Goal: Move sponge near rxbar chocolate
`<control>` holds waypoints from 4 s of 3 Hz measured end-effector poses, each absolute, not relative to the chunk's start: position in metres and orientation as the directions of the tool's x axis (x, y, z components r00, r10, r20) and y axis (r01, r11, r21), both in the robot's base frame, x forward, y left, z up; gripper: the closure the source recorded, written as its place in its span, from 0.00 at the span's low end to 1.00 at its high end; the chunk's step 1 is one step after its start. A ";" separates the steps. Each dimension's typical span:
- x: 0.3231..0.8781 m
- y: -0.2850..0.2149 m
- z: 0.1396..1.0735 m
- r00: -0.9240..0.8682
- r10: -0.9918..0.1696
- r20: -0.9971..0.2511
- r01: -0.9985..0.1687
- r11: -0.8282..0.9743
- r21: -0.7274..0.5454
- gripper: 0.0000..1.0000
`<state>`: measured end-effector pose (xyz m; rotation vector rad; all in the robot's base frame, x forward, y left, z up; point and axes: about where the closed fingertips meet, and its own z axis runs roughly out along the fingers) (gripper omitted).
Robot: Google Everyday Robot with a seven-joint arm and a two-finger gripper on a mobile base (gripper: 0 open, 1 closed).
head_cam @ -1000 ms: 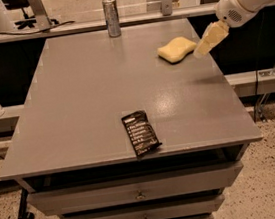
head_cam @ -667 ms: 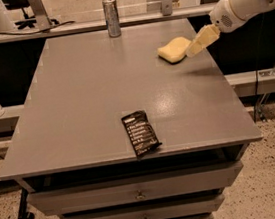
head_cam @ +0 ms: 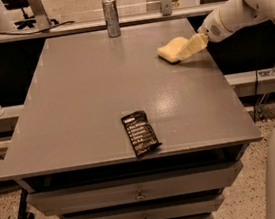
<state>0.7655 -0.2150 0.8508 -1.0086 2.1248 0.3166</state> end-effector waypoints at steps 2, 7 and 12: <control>0.770 -0.208 0.854 -0.410 -0.540 -0.735 -0.753 0.655 -0.062 0.63; 0.548 -0.158 0.891 -0.290 -0.705 -0.648 -0.926 0.379 0.002 1.00; 0.455 -0.157 0.846 -0.309 -0.805 -0.507 -0.939 0.343 0.027 0.41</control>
Offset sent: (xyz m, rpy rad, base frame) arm 0.0024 0.0045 0.0246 0.0416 -0.0132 0.0173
